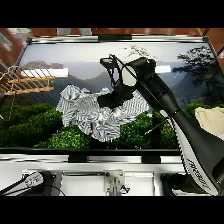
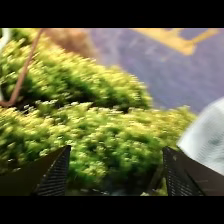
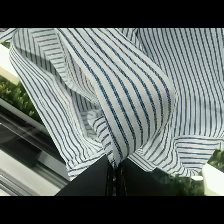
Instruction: Fold the shirts.
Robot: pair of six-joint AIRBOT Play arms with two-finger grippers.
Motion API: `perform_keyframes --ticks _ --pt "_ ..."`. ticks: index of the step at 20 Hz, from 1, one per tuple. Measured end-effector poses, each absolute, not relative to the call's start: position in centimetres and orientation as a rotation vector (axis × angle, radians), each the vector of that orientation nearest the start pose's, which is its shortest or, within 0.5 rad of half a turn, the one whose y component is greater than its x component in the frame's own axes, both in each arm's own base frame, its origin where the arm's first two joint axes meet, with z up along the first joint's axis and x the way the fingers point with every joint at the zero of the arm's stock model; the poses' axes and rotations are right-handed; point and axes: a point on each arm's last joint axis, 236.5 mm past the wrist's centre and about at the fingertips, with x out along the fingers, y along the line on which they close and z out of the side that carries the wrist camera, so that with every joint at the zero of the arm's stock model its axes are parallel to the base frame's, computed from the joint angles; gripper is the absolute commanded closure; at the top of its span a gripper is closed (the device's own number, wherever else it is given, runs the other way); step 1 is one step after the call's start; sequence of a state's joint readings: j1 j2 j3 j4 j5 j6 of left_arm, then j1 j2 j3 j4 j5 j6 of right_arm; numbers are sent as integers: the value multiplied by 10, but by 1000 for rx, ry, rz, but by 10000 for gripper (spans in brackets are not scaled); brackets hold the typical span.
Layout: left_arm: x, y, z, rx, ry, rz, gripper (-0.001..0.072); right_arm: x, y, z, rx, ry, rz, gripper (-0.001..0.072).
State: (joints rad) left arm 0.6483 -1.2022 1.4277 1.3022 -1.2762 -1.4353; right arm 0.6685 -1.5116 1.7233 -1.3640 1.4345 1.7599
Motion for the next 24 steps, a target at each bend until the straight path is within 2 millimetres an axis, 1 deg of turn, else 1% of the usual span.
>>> perform_keyframes --ticks 1,4,6,7,8,9,12,15,19,24 --pt "357 204 127 -413 973 343 -13 323 317 99 -108 1293 619 632" --pt "351 232 97 -381 1059 393 -13 323 317 99 -101 1295 616 632" --pt "350 253 84 -320 1102 423 -11 323 317 99 -100 1296 615 632" --pt "350 263 80 -287 1118 433 0 323 317 99 -99 1297 614 632" --pt "350 273 75 -247 1134 445 33 323 317 99 -96 1298 612 632" --pt "350 283 70 -212 1152 453 33 323 317 99 -92 1299 609 632" --pt "349 302 44 -159 1223 453 31 324 317 99 -70 1305 592 632" --pt "348 314 15 -146 1282 438 30 324 318 100 -56 1308 582 632" --pt "350 317 -25 -149 1347 377 31 326 319 100 -37 1302 573 632" --pt "355 320 -59 -141 1383 331 33 329 321 102 -19 1292 566 632"
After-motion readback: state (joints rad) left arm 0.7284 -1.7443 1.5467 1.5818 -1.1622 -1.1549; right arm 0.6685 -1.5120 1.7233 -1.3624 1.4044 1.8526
